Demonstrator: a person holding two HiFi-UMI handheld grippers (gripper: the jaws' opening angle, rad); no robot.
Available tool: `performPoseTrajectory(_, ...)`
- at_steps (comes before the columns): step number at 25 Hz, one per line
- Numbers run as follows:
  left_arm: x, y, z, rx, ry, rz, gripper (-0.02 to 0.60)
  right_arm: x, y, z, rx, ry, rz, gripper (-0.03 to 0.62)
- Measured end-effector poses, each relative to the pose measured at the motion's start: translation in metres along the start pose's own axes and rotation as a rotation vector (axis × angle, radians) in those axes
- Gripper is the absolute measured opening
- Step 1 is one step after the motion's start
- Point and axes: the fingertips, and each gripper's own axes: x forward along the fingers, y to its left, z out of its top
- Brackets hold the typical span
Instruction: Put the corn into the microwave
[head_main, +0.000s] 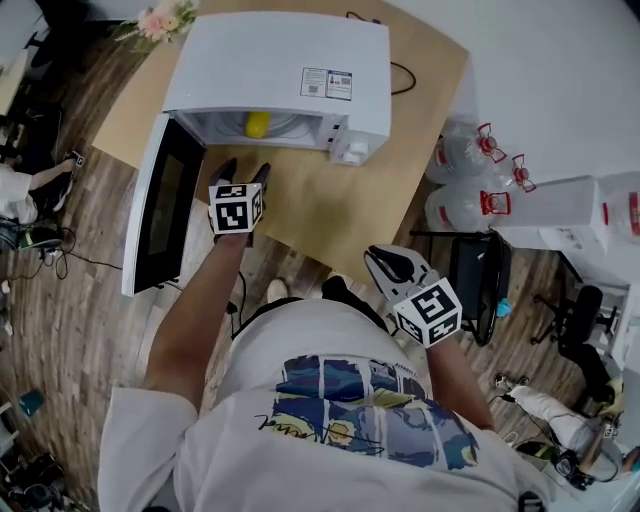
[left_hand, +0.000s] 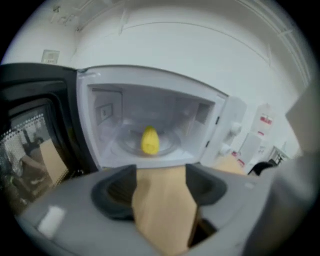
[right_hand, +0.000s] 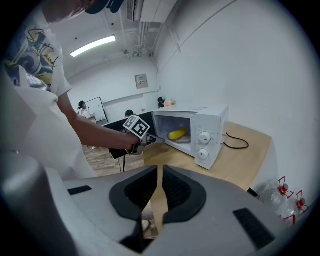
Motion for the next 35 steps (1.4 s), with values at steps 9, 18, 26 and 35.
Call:
performPoseTrajectory(9, -0.073, -0.019, -0.017, 0.004, -0.022, -0.109, 0.282, 0.010, 0.035, 0.002, -0.045, -0.002, -0.001, 0.025)
performPoseTrajectory(18, -0.151, -0.029, -0.041, 0.013, -0.029, -0.237, 0.194, 0.017, 0.078, 0.004, -0.090, 0.010, -0.005, 0.025)
performPoseTrajectory(26, -0.210, -0.058, -0.064, 0.099, -0.030, -0.431, 0.046, 0.014, 0.110, 0.015, -0.105, -0.028, -0.027, 0.023)
performPoseTrajectory(35, -0.234, -0.069, -0.065, 0.121, -0.026, -0.534, 0.009, 0.015, 0.136, 0.013, -0.122, -0.018, -0.037, 0.020)
